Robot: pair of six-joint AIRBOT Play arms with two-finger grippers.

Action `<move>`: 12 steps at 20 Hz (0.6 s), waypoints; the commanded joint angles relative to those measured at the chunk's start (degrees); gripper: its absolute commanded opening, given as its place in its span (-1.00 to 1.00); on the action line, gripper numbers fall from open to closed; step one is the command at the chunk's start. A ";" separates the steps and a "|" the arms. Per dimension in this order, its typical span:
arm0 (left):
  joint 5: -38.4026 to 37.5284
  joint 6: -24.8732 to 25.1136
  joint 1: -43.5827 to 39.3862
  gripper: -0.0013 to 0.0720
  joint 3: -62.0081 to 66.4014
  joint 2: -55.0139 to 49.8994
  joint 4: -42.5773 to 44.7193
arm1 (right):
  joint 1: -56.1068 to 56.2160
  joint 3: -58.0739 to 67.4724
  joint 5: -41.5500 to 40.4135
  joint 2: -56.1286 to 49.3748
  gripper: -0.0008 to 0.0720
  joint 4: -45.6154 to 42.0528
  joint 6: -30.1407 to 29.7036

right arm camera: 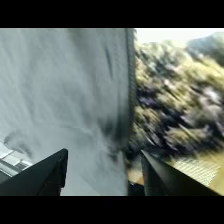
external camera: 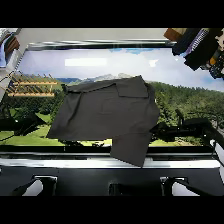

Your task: Fold the clothes and pants, and hang the long-sleeved shirts on hangers.

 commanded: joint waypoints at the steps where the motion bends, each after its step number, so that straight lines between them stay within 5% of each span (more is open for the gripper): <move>1: -0.04 -0.63 0.04 0.49 -0.07 0.09 -0.04 | 4.22 -1.70 4.83 -0.02 0.48 1.97 -0.37; 3: -0.22 -0.59 0.07 0.49 -0.07 0.09 -0.02 | 7.10 -1.75 7.41 -0.13 0.24 0.28 2.99; 5: -0.20 -0.26 0.07 0.49 -0.17 0.09 0.07 | 7.06 -1.73 9.05 -0.13 -0.69 -0.37 4.61; 6: -0.22 0.92 0.35 0.49 -0.68 0.11 0.04 | 6.91 -1.73 9.35 -0.11 -0.86 -0.42 4.63; 12: 5.90 8.31 9.16 0.49 -10.10 -1.38 -0.79 | 6.93 -1.73 5.20 3.19 -0.86 -0.57 6.80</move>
